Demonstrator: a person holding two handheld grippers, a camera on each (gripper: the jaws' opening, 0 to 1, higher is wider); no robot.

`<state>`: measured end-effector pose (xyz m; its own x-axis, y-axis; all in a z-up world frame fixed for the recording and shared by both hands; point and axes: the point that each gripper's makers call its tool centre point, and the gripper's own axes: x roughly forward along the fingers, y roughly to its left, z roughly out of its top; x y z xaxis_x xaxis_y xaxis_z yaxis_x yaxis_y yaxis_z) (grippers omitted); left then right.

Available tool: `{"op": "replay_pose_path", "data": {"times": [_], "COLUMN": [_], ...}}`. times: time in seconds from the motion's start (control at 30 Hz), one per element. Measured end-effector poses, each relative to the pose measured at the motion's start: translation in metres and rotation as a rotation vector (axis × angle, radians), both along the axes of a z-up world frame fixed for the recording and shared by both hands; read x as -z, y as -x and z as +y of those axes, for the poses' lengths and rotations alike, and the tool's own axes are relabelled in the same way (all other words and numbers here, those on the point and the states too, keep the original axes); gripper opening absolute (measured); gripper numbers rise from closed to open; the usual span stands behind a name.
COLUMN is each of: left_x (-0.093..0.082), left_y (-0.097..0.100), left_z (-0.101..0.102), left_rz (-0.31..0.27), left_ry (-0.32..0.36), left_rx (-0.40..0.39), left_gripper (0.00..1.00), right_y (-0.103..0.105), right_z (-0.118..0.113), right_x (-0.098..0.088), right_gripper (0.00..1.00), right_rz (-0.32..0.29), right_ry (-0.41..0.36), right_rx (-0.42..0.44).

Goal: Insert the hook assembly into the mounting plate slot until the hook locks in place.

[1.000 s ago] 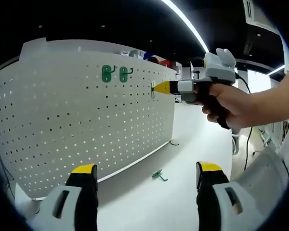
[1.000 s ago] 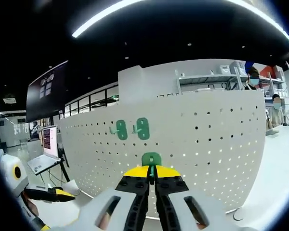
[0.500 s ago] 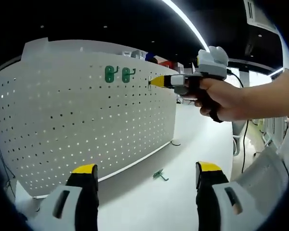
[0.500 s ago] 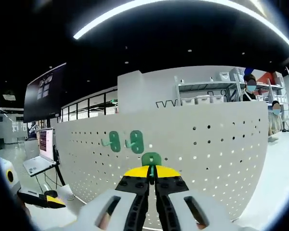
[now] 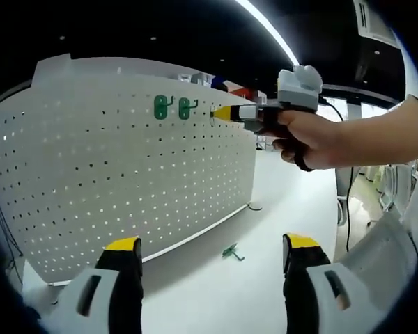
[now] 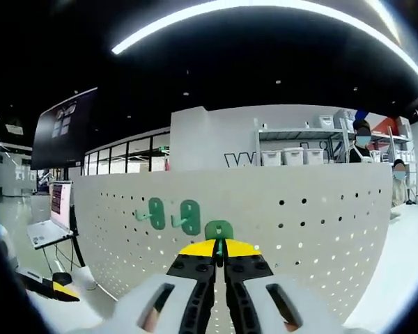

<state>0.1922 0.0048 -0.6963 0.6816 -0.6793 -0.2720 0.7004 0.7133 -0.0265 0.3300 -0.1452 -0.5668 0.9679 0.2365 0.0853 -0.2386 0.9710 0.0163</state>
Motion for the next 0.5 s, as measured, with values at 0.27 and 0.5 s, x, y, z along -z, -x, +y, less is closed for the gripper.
{"op": "replay_pose_path", "data": {"times": [0.27,0.5], "left_x": [0.001,0.003], "left_y": [0.001,0.002], "left_z": [0.002,0.003], "left_rz": [0.005,0.009], "left_ry": [-0.004,-0.008], "left_rx": [-0.002,0.000], "left_gripper": [0.85,0.84], "right_y": [-0.012,-0.019], "right_z": [-0.003,-0.006], "right_x": [-0.008,-0.015], "right_gripper": [0.01,0.01], "right_rz": [-0.023,-0.044], "right_ry": [0.011,0.015], "right_rx": [0.008,0.015]}}
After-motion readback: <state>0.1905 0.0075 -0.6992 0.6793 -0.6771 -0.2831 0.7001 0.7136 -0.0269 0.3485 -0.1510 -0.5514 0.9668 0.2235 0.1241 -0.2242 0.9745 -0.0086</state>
